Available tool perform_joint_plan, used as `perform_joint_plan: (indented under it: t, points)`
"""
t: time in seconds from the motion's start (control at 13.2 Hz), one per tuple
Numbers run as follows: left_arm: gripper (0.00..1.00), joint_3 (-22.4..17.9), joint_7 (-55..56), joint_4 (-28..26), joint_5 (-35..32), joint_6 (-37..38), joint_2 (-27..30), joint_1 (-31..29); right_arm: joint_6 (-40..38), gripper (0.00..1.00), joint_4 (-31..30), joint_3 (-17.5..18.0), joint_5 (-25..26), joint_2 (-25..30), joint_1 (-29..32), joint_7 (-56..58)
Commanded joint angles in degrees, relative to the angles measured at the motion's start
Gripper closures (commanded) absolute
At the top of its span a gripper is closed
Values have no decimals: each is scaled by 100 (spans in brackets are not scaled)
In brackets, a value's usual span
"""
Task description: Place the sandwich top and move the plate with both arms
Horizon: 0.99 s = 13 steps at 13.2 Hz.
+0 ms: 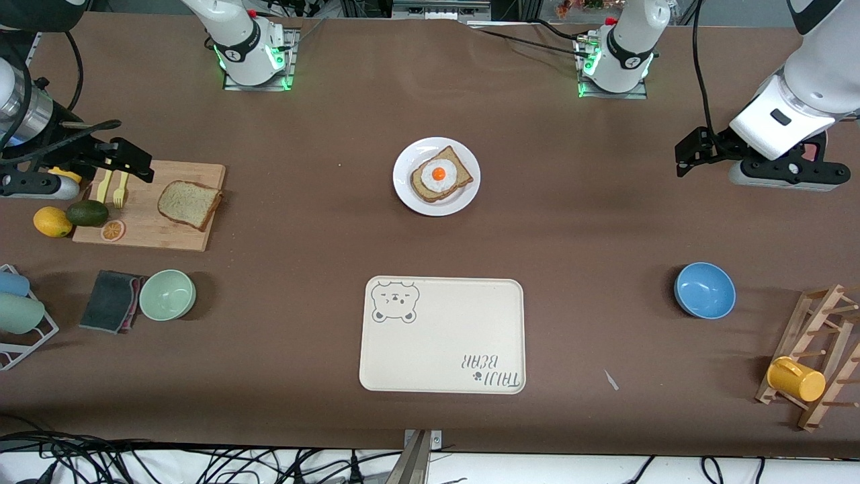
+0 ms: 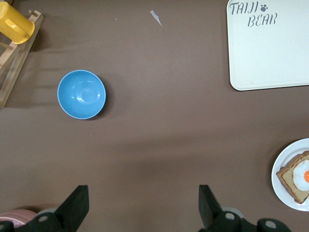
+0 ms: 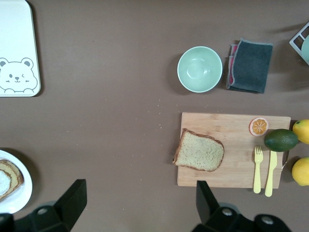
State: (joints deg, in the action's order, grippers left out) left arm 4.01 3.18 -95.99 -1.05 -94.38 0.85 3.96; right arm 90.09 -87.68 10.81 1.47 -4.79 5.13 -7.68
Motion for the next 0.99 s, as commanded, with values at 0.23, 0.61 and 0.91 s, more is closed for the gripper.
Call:
perform_joint_plan:
  t: [0.23,0.61,0.91]
  points:
    - [0,-14,33,98,26,113,11,0,-27,0,119,17,-85,-40,67,21]
    - [0,-23,34,98,26,113,11,-35,-35,0,84,61,-85,-31,50,-32]
    - [0,-23,33,98,26,113,20,-44,-18,0,-12,149,-68,-40,49,-23]
